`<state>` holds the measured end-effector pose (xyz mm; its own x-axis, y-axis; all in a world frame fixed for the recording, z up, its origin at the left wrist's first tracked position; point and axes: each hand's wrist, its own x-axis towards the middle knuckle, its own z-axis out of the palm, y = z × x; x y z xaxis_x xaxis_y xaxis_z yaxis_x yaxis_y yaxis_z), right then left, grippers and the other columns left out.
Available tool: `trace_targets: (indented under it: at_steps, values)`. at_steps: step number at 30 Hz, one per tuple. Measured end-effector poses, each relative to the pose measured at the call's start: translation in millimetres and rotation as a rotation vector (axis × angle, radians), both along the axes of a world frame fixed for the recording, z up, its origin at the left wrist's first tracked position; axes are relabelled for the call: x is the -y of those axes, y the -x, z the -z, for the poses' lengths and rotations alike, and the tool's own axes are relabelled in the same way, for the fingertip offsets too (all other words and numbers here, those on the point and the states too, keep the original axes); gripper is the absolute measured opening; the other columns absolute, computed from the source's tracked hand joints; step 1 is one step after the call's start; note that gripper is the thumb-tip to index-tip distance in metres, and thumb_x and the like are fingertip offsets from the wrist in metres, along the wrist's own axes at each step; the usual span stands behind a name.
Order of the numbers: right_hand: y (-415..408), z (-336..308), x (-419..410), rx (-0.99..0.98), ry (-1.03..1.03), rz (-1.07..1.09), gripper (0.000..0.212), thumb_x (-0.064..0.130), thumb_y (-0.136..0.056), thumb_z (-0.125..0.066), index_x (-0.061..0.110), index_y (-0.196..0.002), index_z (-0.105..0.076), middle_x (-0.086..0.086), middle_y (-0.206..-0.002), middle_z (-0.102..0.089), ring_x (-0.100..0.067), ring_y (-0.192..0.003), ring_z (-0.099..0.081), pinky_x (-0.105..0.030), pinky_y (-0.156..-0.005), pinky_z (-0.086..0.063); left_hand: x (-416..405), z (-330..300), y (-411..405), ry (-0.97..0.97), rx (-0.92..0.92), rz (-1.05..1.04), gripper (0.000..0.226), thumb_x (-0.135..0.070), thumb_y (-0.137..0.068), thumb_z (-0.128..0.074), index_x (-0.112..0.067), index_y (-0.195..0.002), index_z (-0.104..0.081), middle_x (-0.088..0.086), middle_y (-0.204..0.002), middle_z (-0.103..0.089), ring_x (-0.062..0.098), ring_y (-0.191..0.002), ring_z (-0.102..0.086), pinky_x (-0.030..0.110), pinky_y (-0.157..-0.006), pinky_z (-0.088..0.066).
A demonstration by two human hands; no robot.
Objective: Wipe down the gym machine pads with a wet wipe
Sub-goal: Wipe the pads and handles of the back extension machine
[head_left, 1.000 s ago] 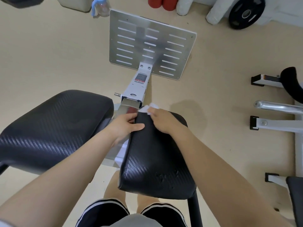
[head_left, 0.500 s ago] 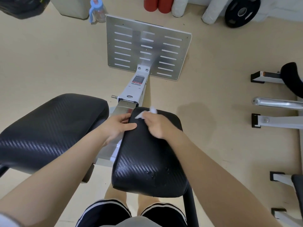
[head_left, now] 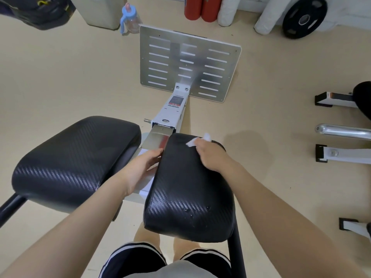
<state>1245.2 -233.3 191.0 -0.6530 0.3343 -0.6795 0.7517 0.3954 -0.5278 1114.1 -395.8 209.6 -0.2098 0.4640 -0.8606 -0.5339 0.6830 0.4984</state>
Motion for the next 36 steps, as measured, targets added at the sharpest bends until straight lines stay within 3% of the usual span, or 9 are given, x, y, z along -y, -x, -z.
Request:
trace_targets:
  at_steps: [6, 12, 14, 17, 21, 24, 26, 30, 36]
  values:
    - [40, -22, 59, -0.122, 0.031, -0.246, 0.038, 0.008, -0.097, -0.032, 0.004, -0.133, -0.045, -0.018, -0.136, -0.047, -0.036, -0.123, -0.046, -0.048, -0.101, -0.039, 2, -6, 0, -0.071, 0.152, -0.187, 0.046, -0.037, -0.098, -0.023, -0.013, -0.111, -0.059, 0.006, -0.112, -0.061, 0.015, -0.106, -0.053, 0.03, -0.099, -0.036]
    - [10, -50, 59, -0.23, 0.086, -0.342, 0.037, 0.018, -0.101, -0.032, 0.019, -0.137, -0.042, -0.003, -0.155, -0.02, -0.017, -0.14, -0.025, -0.035, -0.112, -0.022, 1, -5, 4, -0.048, 0.217, -0.087, 0.059, -0.049, -0.097, -0.019, -0.012, -0.138, -0.041, 0.006, -0.135, -0.052, 0.017, -0.126, -0.045, 0.034, -0.114, -0.024]
    - [18, -36, 46, -0.166, 0.079, -0.313, 0.032, 0.022, -0.1, -0.032, 0.017, -0.13, -0.041, -0.005, -0.146, -0.031, -0.02, -0.135, -0.029, -0.035, -0.099, -0.03, 0, -4, 4, -0.055, 0.181, -0.086, 0.056, -0.046, -0.098, -0.02, -0.012, -0.132, -0.049, 0.004, -0.13, -0.055, 0.013, -0.122, -0.046, 0.03, -0.112, -0.026]
    - [29, -11, 26, -0.118, 0.083, -0.206, 0.028, 0.025, -0.097, -0.031, 0.018, -0.122, -0.043, -0.004, -0.127, -0.043, -0.022, -0.125, -0.035, -0.048, -0.098, -0.036, 0, -1, 5, -0.053, 0.164, -0.07, 0.054, -0.047, -0.098, -0.021, -0.015, -0.125, -0.056, -0.001, -0.126, -0.057, 0.008, -0.119, -0.048, 0.028, -0.11, -0.029]
    - [32, -12, 9, -0.092, 0.188, -0.149, 0.036, 0.023, -0.102, -0.02, 0.021, -0.124, -0.048, 0.004, -0.138, -0.043, -0.007, -0.138, -0.012, -0.022, -0.101, -0.018, 3, 6, 9, -0.037, 0.142, -0.033, 0.057, -0.05, -0.097, -0.023, -0.017, -0.135, -0.047, -0.003, -0.138, -0.049, 0.009, -0.13, -0.039, 0.033, -0.115, -0.023]
    - [26, -42, 23, -0.102, 0.171, -0.215, 0.032, 0.012, -0.102, -0.022, 0.006, -0.109, -0.052, -0.013, -0.122, -0.053, -0.02, -0.121, -0.04, -0.029, -0.11, -0.016, 2, 2, 8, -0.024, 0.14, -0.036, 0.058, -0.052, -0.095, -0.024, -0.017, -0.137, -0.044, -0.001, -0.141, -0.046, 0.011, -0.131, -0.038, 0.035, -0.116, -0.022]
    - [8, -60, 41, -0.15, 0.106, -0.33, 0.038, 0.021, -0.102, -0.028, 0.001, -0.13, -0.043, -0.015, -0.135, -0.046, -0.022, -0.123, -0.042, -0.033, -0.112, -0.018, 1, 1, 6, 0.001, 0.138, -0.065, 0.058, -0.052, -0.096, -0.025, -0.017, -0.138, -0.042, 0.0, -0.141, -0.046, 0.013, -0.129, -0.041, 0.036, -0.115, -0.023]
    - [-20, -80, 64, -0.208, 0.065, -0.485, 0.054, 0.034, -0.101, -0.028, 0.014, -0.149, -0.014, 0.005, -0.157, -0.012, -0.006, -0.143, -0.009, -0.014, -0.111, -0.003, -3, -10, 1, 0.027, 0.086, -0.015, 0.057, -0.049, -0.098, -0.02, -0.017, -0.142, -0.037, 0.001, -0.144, -0.042, 0.016, -0.132, -0.038, 0.034, -0.113, -0.026]
    - [-6, -41, 36, -0.152, 0.012, -0.38, 0.055, 0.041, -0.098, -0.032, 0.017, -0.147, -0.024, -0.001, -0.155, -0.022, -0.018, -0.14, -0.023, -0.034, -0.115, -0.018, -4, -12, -6, 0.051, 0.004, 0.025, 0.053, -0.049, -0.098, -0.023, -0.021, -0.14, -0.038, -0.006, -0.141, -0.044, 0.011, -0.126, -0.041, 0.033, -0.112, -0.026]
